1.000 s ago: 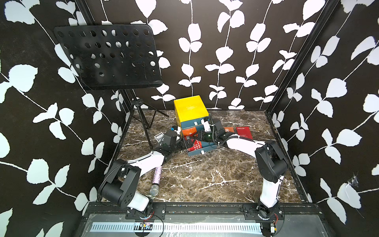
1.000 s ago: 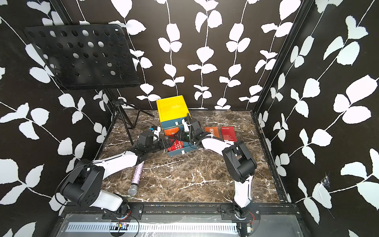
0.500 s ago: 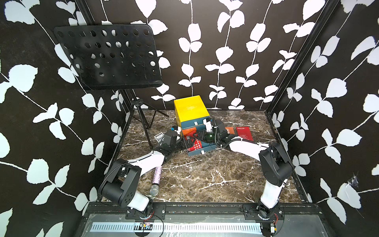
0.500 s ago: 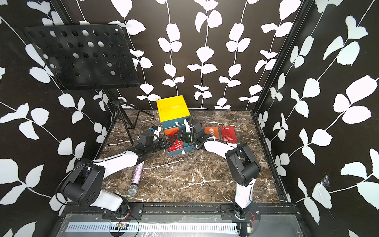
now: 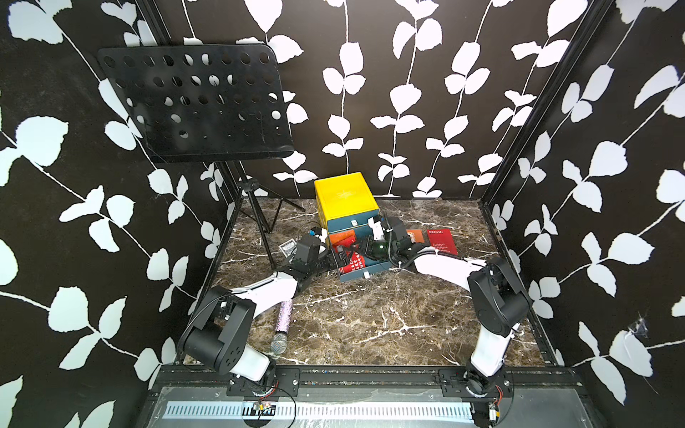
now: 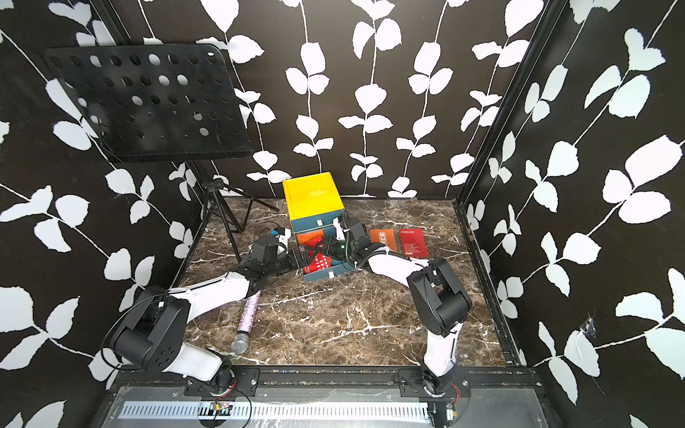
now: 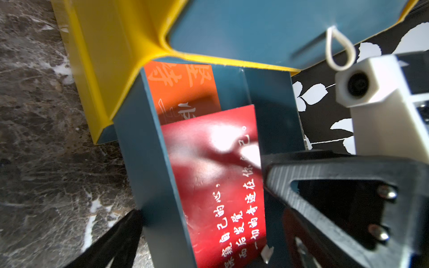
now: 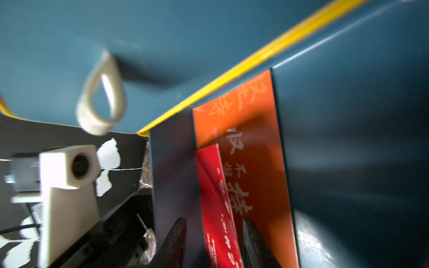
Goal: Take the postcards out of the drawer
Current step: Pick up the postcard from the drawer.
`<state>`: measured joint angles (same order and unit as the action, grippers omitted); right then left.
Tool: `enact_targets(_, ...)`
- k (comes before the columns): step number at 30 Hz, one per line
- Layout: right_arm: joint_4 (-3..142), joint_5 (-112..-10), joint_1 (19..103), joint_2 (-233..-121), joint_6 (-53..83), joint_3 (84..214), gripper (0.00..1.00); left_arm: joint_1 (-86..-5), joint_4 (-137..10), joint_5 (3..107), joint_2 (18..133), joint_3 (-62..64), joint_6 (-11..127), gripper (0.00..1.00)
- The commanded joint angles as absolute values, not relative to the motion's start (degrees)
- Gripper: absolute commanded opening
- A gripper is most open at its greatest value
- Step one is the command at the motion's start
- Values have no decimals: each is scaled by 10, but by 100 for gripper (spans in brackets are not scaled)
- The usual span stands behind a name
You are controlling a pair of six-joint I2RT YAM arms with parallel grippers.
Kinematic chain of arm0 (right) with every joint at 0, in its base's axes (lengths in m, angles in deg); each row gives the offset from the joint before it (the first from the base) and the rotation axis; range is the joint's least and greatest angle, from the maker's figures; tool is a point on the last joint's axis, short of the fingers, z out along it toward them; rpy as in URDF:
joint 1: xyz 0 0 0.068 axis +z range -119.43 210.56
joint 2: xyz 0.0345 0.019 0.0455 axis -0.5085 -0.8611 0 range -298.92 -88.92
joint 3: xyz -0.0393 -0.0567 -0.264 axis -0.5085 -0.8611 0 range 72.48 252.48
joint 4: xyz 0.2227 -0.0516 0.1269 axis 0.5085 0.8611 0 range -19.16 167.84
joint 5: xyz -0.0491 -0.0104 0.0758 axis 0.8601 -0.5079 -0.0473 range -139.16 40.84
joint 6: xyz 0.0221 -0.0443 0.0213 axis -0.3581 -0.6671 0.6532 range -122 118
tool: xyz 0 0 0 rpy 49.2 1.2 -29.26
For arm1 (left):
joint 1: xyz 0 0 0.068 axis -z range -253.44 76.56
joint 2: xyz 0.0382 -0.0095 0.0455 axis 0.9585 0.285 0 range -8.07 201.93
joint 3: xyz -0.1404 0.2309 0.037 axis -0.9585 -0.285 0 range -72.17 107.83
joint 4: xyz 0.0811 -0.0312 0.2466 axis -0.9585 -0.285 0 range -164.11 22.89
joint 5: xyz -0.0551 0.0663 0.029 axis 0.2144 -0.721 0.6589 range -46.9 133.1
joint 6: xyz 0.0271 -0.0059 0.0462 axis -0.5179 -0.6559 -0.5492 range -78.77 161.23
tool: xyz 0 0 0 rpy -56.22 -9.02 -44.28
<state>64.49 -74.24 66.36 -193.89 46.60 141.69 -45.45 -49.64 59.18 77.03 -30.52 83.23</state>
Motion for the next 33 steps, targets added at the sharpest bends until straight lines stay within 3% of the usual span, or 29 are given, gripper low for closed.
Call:
enact_targets(1,715,-748,672,-1931,408,1454,38,-446,-481,613,766,-289,830,96)
enact_targets(4,748,-758,672,-1948,381,1486,34,-446,-476,611,765,-289,835,96)
enact_targets(14,752,-760,670,-1970,374,1512,0,-445,-491,607,755,-284,826,96)
enact_targets(26,741,-726,644,-1942,395,1495,0,-480,-605,513,626,-282,737,99)
enact_targets(33,699,-715,634,-1946,446,1480,0,-487,-607,507,607,-305,744,99)
